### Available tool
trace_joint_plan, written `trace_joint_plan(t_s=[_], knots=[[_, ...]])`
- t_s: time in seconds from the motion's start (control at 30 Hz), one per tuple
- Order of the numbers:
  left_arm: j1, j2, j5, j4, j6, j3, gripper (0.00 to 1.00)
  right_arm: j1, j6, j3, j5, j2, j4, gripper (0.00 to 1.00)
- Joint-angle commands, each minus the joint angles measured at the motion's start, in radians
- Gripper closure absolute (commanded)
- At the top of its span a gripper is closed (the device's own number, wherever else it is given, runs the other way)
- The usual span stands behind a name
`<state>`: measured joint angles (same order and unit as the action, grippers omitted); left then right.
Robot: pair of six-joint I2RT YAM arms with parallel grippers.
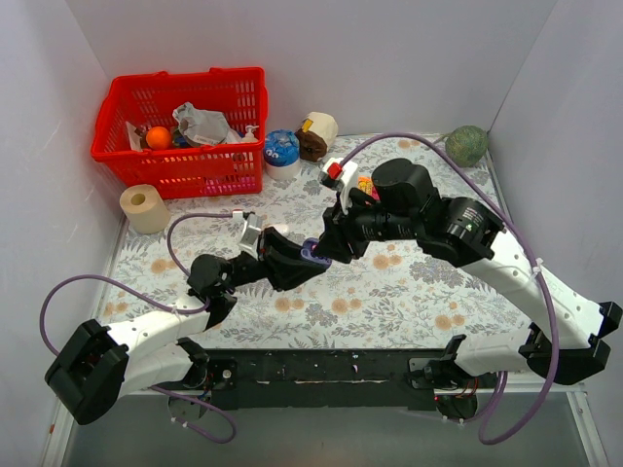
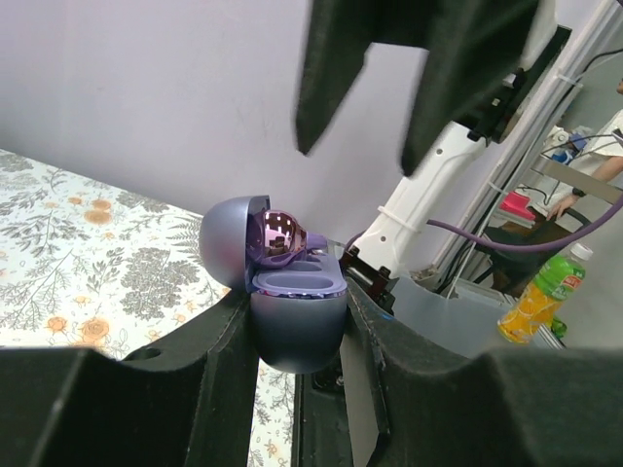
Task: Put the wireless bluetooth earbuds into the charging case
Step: Place the earbud in the charging case.
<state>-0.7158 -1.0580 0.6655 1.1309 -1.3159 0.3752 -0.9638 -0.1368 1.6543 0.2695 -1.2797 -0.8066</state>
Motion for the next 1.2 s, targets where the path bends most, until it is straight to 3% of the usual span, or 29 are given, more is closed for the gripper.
trace_joint_plan(t_s=[0.0,0.2,0.5,1.17], knots=[[-0.005,0.020,-0.069,-0.071,0.009,0.048,1.00,-0.082,0.051,0.018,-0.246,0.037,-0.016,0.57],[-0.005,0.012,-0.095,-0.149,0.003,0.087,1.00,-0.128,0.059,-0.010,-0.397,0.034,-0.019,0.59],[-0.004,0.006,-0.089,-0.198,-0.029,0.113,1.00,-0.151,0.083,-0.051,-0.480,0.025,0.004,0.60],[-0.005,0.006,-0.083,-0.246,-0.028,0.133,1.00,-0.170,0.097,-0.059,-0.472,0.011,0.057,0.54]])
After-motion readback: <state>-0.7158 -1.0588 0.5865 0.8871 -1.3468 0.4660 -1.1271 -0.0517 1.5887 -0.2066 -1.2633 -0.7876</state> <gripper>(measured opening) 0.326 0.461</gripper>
